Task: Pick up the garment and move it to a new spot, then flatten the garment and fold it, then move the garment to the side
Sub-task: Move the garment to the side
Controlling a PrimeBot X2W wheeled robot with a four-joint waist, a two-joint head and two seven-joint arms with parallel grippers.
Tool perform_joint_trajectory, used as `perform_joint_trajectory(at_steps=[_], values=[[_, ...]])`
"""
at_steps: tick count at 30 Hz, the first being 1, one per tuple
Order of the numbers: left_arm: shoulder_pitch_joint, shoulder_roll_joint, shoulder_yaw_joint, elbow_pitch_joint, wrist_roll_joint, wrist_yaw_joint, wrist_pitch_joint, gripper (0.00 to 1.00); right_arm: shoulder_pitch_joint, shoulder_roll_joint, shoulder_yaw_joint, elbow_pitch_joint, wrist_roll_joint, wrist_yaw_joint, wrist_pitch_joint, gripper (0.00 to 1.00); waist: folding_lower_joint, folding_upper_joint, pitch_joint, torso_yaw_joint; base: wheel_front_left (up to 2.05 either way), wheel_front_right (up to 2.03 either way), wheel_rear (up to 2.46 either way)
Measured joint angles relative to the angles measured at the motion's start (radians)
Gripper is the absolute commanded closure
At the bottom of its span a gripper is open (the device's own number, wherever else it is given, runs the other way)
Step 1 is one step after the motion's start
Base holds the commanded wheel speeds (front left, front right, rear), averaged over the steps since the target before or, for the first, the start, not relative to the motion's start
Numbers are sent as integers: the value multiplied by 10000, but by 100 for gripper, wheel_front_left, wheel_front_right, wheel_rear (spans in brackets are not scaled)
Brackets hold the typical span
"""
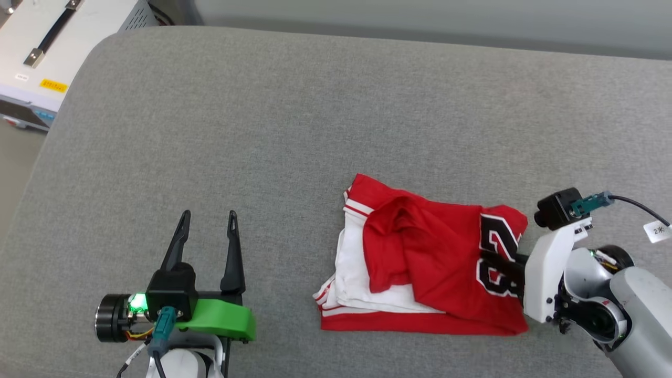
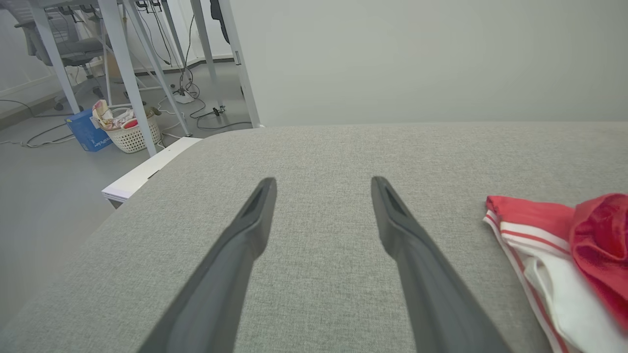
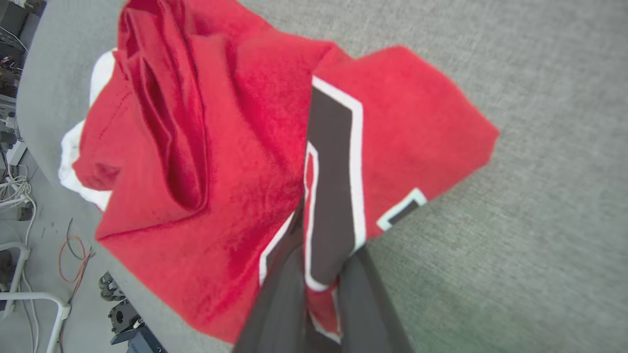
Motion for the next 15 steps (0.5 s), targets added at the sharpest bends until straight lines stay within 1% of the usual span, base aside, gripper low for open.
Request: perform_joint_trajectory(at_steps=[2, 5, 11, 12, 13, 15], values=[[64, 0, 48, 0, 0, 8, 0, 0, -175, -150, 194, -316, -130, 0, -284, 100, 0, 0, -114, -97, 0, 0, 0], [234, -4, 132, -17, 0, 27, 0, 0, -547, -500, 500, -894, -186, 0, -357, 100, 0, 0, -257, -329, 0, 0, 0], [362, -2, 305, -150, 0, 48, 2, 0, -905, -1411, 857, -1975, -127, 0, 153, 100, 0, 0, -435, -1029, 0, 0, 0], [373, -4, 318, -194, 0, 79, 0, 0, -916, -1570, 825, -2080, -81, 0, 222, 100, 0, 0, -451, -1175, 0, 0, 0], [382, 2, 382, -336, 6, 98, 2, 0, -928, -1935, 665, -2234, 0, 0, 359, 100, 0, 0, -463, -1590, 0, 0, 0], [379, 10, 401, -414, 17, 98, 0, 0, -940, -2180, 497, -2251, 13, 0, 426, 100, 0, 0, -438, -1892, 0, 0, 0]])
